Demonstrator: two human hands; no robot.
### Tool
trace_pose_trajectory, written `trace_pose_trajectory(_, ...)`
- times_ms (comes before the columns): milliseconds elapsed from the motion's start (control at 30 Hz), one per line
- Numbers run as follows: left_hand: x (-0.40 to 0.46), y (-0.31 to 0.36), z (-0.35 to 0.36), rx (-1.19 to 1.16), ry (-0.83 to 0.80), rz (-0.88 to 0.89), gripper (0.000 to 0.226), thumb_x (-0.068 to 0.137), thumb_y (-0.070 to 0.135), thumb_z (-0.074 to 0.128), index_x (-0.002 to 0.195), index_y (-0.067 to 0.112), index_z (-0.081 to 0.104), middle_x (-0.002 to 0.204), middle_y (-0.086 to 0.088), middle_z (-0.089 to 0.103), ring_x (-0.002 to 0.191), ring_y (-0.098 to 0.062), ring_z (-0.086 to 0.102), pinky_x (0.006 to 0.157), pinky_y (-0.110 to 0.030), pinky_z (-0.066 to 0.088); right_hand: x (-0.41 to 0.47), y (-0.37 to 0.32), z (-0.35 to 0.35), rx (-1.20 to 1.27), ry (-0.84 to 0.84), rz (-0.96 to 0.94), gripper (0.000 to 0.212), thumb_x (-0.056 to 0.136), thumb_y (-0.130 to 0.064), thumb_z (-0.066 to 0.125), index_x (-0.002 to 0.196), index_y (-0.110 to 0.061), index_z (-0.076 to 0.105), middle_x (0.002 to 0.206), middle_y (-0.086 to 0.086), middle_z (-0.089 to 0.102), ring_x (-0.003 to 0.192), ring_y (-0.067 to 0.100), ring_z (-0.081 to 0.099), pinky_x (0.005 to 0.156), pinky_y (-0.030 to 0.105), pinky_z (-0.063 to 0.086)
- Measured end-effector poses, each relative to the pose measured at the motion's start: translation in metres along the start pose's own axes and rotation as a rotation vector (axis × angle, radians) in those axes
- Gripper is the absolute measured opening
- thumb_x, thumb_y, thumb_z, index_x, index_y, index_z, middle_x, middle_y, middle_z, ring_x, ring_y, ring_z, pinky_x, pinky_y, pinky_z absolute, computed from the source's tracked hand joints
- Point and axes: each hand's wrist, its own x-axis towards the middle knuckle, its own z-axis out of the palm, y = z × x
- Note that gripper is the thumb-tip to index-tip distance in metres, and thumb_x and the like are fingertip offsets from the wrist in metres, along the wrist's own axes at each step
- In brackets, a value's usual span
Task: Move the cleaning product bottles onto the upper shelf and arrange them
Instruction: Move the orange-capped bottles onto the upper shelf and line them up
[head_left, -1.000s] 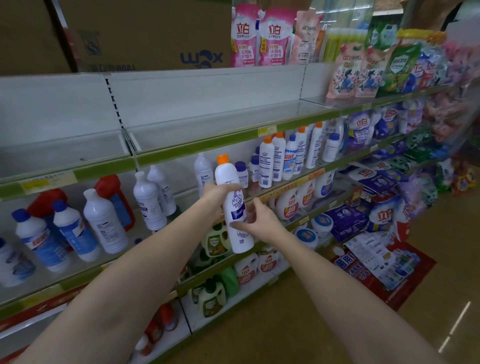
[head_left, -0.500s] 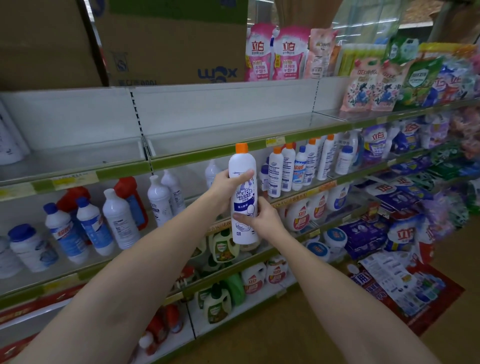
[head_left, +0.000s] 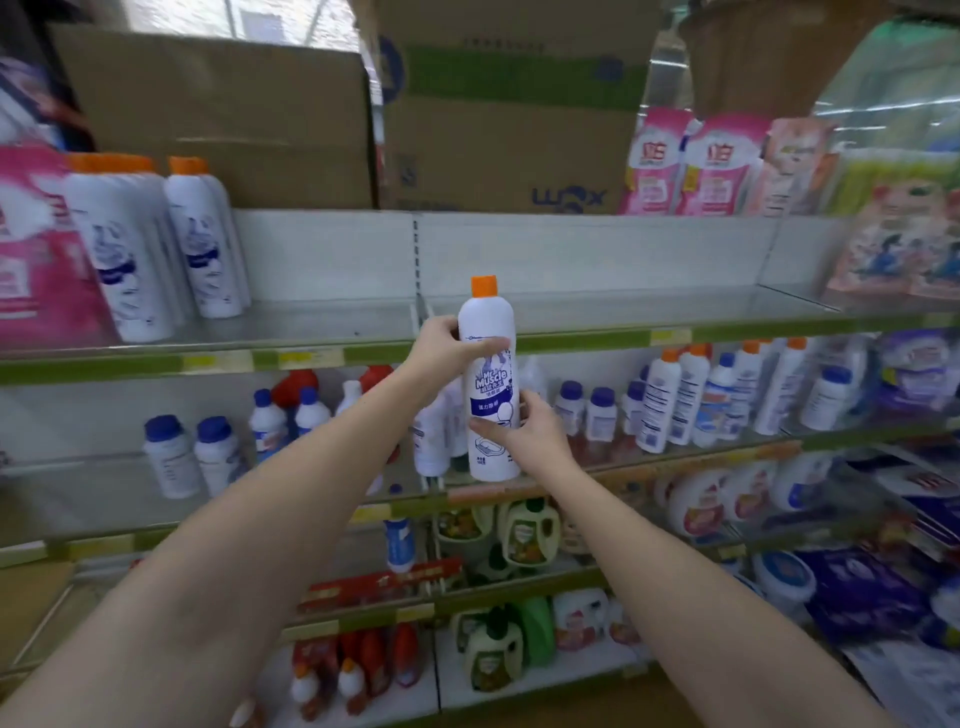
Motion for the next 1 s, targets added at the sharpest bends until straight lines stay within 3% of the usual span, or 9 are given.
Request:
trace_pose_trajectory(133,0.006,0.012,-0.061,-0.021,0.096,0.035,0.038,0.075,0.018,0.088,0.106,0.006,0.07,0.093,-0.006,0.077,0.072,-0.013,0.075,0.058,-0.024,0.058,0.019,-0.042,0.056,0.086,-0.024,-0.059,0.053,0.065,-0.046,0.091,0.107,-0.028,0.064,0.099,-0.012,0.074,0.091,0.007,0.07,0.084,0.041,0.06)
trace_pose_trajectory(300,0.016,0.014,-0.15,-0.075,0.227,0.097,0.045,0.07,0.018,0.09,0.108,0.004,0.07,0.095,-0.009,0.077,0.08,-0.021,0.076,0.069,-0.034,0.061,0.044,-0.093,0.13,0.166,-0.106,-0.12,0.066,0.055,-0.052,0.092,0.111,-0.027,0.066,0.101,-0.01,0.077,0.094,0.01,0.073,0.086,0.044,0.061)
trace_pose_trajectory(500,0.036,0.016,-0.245,-0.018,0.332,0.208,0.041,0.072,0.026,0.089,0.101,0.008,0.068,0.094,-0.008,0.075,0.081,-0.02,0.075,0.067,-0.034,0.062,0.066,-0.145,0.215,0.21,-0.198,-0.164,0.058,0.077,-0.036,0.087,0.126,-0.018,0.062,0.112,-0.006,0.073,0.096,0.005,0.068,0.08,0.027,0.057)
trace_pose_trajectory(667,0.054,0.025,-0.309,0.024,0.355,0.262,0.045,0.073,0.035,0.087,0.105,0.011,0.066,0.095,-0.006,0.074,0.079,-0.017,0.075,0.069,-0.035,0.063,0.092,-0.187,0.274,0.215,-0.202,-0.183,0.046,0.082,-0.036,0.083,0.117,-0.024,0.055,0.11,-0.008,0.068,0.104,0.016,0.067,0.092,0.04,0.056)
trace_pose_trajectory(800,0.067,0.032,-0.347,-0.007,0.405,0.289,0.039,0.076,0.029,0.086,0.102,0.008,0.066,0.091,-0.005,0.073,0.075,-0.017,0.075,0.066,-0.037,0.062,0.114,-0.215,0.309,0.171,-0.152,-0.218,0.047,0.083,-0.035,0.083,0.117,-0.017,0.056,0.108,-0.006,0.066,0.102,0.018,0.065,0.09,0.039,0.055)
trace_pose_trajectory(1000,0.092,0.024,-0.389,0.107,0.363,0.328,0.046,0.078,0.029,0.085,0.111,0.008,0.062,0.099,-0.007,0.069,0.084,-0.015,0.071,0.068,-0.031,0.059,0.145,-0.232,0.347,0.062,-0.093,-0.226,0.043,0.085,-0.033,0.081,0.115,-0.015,0.054,0.112,-0.003,0.064,0.101,0.018,0.06,0.083,0.033,0.049)
